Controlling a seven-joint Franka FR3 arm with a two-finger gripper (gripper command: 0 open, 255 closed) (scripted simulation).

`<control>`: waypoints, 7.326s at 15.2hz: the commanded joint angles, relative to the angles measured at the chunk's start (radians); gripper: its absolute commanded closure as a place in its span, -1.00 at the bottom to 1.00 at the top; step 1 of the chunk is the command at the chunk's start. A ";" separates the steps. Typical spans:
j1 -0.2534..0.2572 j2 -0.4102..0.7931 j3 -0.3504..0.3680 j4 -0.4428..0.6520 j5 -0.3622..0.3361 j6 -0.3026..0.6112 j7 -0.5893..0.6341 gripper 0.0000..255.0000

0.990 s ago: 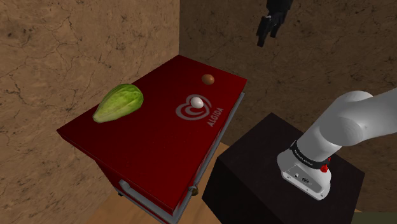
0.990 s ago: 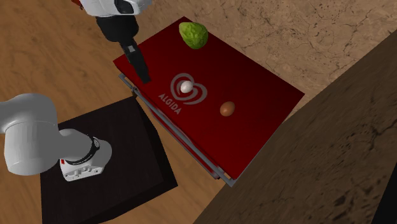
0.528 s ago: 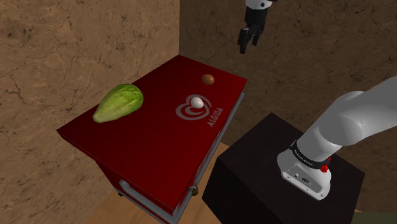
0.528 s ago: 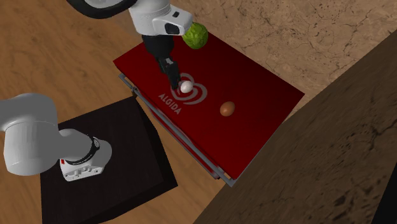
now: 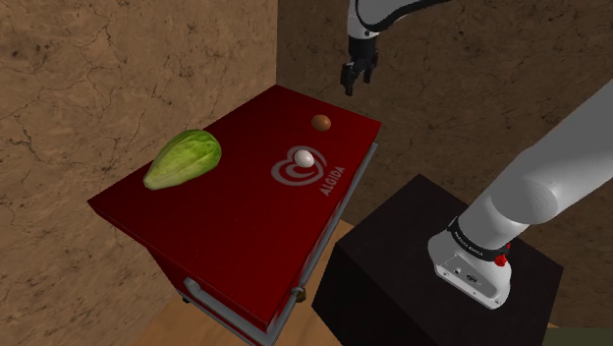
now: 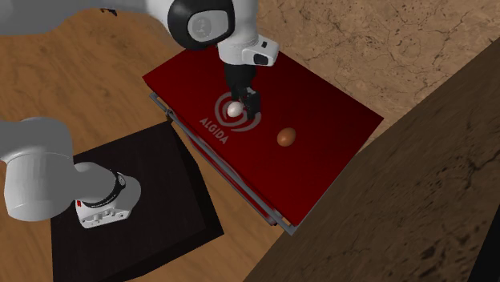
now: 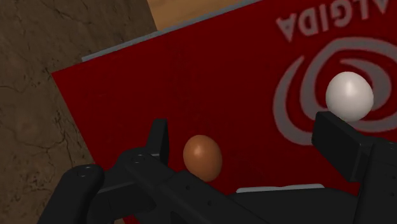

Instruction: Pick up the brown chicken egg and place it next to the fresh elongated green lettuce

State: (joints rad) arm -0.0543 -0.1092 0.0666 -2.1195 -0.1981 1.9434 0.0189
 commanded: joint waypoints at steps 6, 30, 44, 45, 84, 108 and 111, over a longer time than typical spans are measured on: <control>-0.008 0.272 -0.009 0.166 -0.033 0.072 0.017 -1.00; -0.013 0.880 -0.042 0.668 -0.068 0.117 0.015 -1.00; -0.013 0.880 -0.042 0.668 -0.068 0.117 0.015 1.00; -0.013 0.881 -0.042 0.668 -0.068 0.117 0.015 1.00; -0.007 0.686 -0.031 0.878 -0.037 -0.279 -0.072 1.00; 0.349 0.803 0.083 1.090 -0.026 -0.454 0.347 1.00; 0.412 0.887 0.091 1.234 -0.029 -0.521 0.394 1.00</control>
State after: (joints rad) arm 0.3348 0.7427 0.1556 -0.9413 -0.2256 1.4456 0.3957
